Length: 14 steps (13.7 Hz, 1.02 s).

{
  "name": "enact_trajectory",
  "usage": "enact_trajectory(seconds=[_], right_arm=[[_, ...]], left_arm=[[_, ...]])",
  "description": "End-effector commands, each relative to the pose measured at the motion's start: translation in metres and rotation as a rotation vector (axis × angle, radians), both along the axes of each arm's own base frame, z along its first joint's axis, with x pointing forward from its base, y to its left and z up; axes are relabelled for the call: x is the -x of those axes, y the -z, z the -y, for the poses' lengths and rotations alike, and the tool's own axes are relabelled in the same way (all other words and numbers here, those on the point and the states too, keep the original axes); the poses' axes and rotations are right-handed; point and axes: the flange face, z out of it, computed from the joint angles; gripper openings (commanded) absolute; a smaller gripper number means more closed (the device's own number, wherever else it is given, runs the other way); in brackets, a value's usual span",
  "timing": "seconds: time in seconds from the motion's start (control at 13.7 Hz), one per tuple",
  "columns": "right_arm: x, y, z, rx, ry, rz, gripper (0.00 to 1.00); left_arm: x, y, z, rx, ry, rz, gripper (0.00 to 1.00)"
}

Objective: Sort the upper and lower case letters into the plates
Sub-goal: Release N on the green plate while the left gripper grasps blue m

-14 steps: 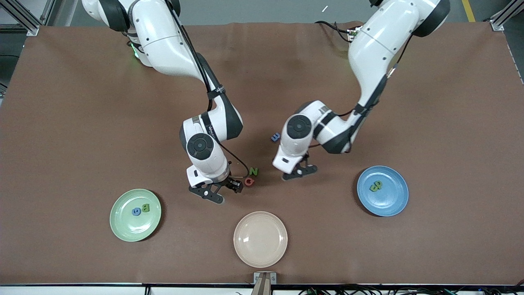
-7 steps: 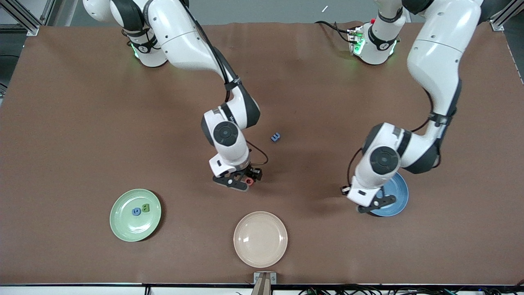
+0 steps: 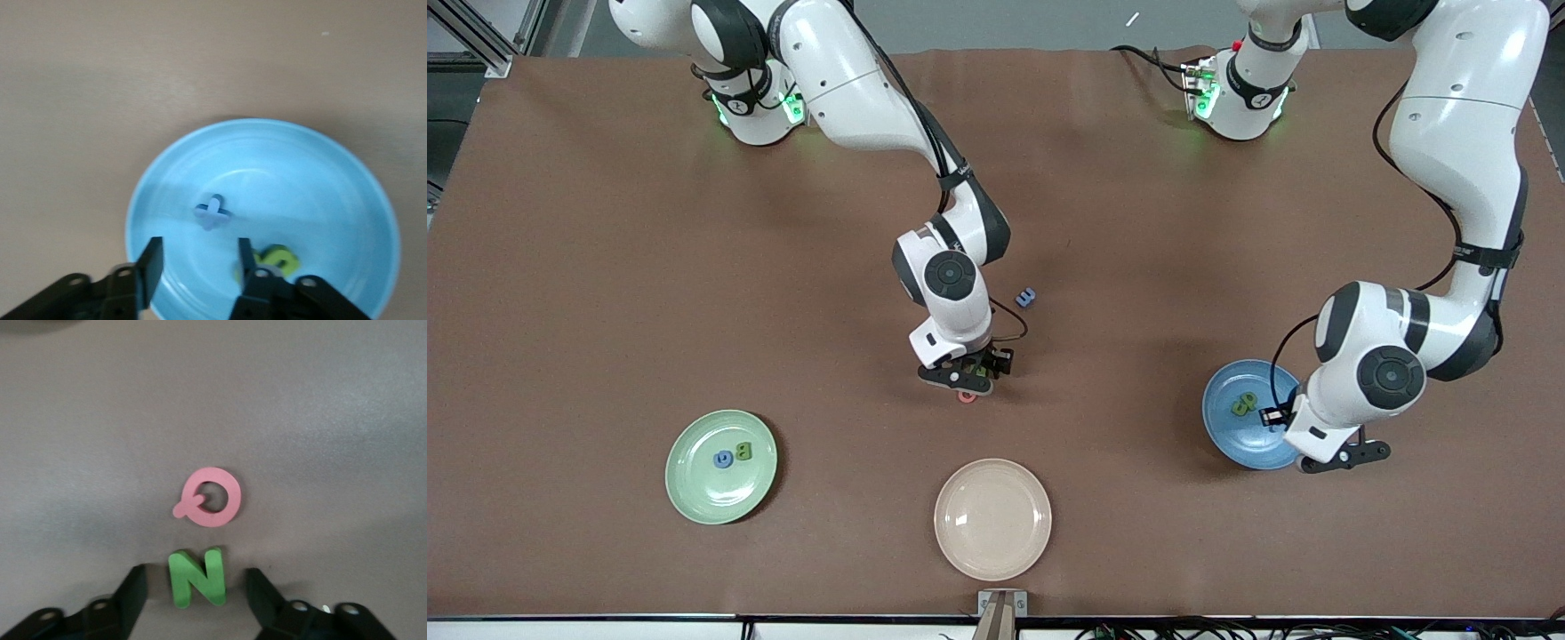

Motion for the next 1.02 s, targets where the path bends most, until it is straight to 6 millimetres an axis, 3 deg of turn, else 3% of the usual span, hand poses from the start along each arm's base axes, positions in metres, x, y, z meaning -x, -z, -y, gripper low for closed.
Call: enact_trajectory(seconds=[0.0, 0.15, 0.22, 0.36, 0.51, 0.73, 0.95], right_arm=[[0.000, 0.003, 0.005, -0.005, 0.016, -0.009, 0.28], [0.001, 0.003, 0.004, -0.005, 0.017, -0.011, 0.11], [0.001, 0.001, 0.004, -0.007, 0.016, -0.014, 0.05], [-0.005, -0.013, 0.010, -0.006, 0.024, -0.033, 0.03], [-0.014, -0.030, 0.026, 0.027, 0.029, -0.086, 0.03], [-0.053, -0.049, 0.080, 0.072, -0.023, -0.085, 0.02], [-0.089, -0.067, 0.149, 0.182, -0.145, -0.067, 0.02]], left_arm=[[0.008, -0.010, 0.001, -0.014, 0.024, -0.028, 1.00], [0.022, -0.032, 0.042, -0.003, 0.007, -0.091, 1.00], [0.030, -0.047, 0.080, 0.006, -0.032, -0.089, 1.00], [0.051, -0.058, 0.153, 0.006, -0.132, -0.083, 1.00], [0.075, -0.054, 0.215, 0.006, -0.148, -0.084, 1.00], [0.107, -0.034, 0.291, 0.031, -0.187, -0.064, 0.97], [0.148, -0.007, 0.372, 0.119, -0.328, -0.048, 0.93]])
